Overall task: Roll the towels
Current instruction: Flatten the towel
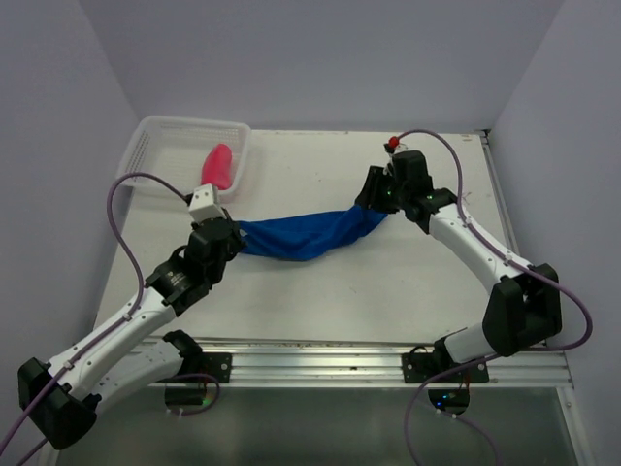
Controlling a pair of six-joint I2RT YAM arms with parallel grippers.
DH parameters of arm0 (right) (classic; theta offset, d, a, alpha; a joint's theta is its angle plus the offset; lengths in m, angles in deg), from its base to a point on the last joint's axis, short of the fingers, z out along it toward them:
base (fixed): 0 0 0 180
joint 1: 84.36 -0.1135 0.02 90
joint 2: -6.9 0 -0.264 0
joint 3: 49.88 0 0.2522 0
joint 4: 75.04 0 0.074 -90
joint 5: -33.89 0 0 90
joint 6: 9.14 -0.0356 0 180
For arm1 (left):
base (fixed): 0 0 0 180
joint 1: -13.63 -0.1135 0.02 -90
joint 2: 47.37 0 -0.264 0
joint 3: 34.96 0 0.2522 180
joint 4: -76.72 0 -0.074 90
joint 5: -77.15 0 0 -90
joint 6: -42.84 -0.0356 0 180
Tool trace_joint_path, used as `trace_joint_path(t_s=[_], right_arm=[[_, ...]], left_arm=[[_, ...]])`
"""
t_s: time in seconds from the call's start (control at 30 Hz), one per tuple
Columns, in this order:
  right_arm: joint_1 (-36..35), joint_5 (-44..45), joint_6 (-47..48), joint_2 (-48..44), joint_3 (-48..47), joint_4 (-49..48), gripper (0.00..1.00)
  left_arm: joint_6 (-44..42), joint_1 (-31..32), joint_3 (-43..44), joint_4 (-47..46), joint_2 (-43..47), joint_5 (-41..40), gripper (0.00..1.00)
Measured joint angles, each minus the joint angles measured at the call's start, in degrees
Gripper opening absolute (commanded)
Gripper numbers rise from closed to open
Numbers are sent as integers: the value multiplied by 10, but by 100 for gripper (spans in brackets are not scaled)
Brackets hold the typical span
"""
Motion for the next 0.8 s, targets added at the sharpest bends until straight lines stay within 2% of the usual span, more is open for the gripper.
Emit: trace_joint_path(t_s=[0.13, 0.2, 0.23, 0.33, 0.47, 0.53, 0.63, 0.8], right_arm=[[0, -4, 6, 5, 46, 18, 52], [5, -3, 7, 5, 52, 24, 47], [10, -2, 7, 4, 54, 25, 40], [28, 1, 0, -3, 65, 19, 28], [49, 2, -22, -7, 100, -1, 24], [57, 1, -35, -5, 121, -9, 24], [70, -3, -56, 11, 144, -24, 32], [83, -18, -80, 54, 153, -55, 37]], left_arm=[[17, 0, -46, 15, 6, 5, 0], [25, 0, -62, 29, 14, 5, 0], [28, 0, -66, 34, 17, 4, 0], [37, 0, -70, 47, 25, 2, 0], [43, 0, -76, 49, 26, 0, 0], [47, 0, -80, 55, 24, 1, 0], [49, -1, -82, 56, 20, 1, 0], [49, -1, -86, 56, 20, 1, 0]])
